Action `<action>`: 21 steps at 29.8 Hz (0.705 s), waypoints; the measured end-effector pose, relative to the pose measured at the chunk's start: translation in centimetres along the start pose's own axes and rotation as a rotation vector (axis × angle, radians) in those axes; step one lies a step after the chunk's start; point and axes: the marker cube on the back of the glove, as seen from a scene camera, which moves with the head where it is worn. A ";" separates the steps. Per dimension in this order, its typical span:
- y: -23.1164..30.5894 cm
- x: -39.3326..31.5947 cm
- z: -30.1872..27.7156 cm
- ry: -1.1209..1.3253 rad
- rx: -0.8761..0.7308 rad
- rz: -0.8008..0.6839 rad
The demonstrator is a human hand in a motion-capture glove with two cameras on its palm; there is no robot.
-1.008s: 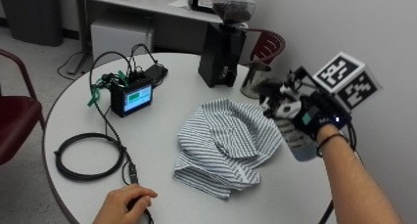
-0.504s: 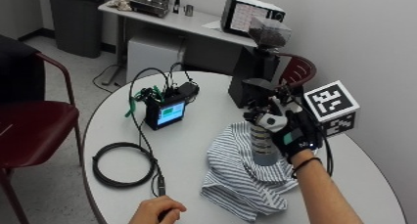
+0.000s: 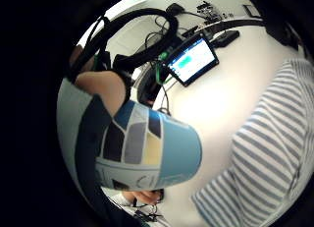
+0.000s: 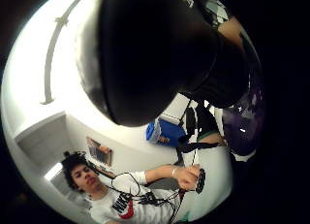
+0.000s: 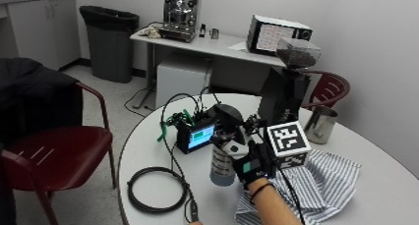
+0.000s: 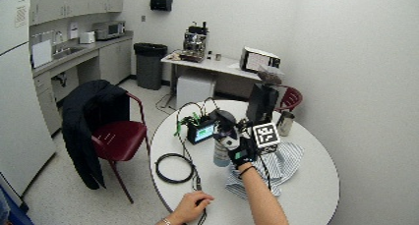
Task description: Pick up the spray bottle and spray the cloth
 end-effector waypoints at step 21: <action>-0.6 2.4 0.7 0.017 -0.025 -0.031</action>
